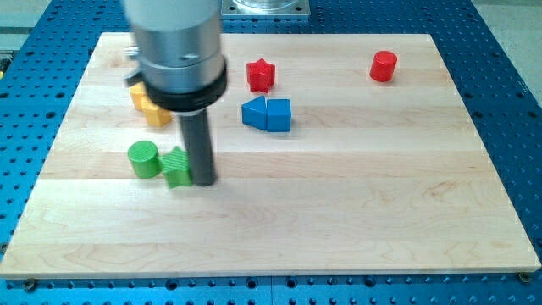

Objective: Push the red circle into the triangle

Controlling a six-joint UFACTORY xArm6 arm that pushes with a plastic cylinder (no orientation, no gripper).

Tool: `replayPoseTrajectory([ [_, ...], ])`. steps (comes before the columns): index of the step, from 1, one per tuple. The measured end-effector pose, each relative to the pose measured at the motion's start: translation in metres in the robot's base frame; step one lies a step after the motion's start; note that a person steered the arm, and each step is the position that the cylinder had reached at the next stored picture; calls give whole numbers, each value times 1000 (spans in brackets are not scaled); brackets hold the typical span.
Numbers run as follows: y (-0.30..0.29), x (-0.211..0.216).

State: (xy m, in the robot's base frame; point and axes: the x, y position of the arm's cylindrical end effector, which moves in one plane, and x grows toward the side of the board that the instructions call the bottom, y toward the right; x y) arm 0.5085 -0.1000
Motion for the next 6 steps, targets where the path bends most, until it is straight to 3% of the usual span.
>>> replayPoseTrajectory([
  [1,38,4],
  [2,157,-40],
  [4,397,-182],
  [5,368,-235],
  [6,215,-220],
])
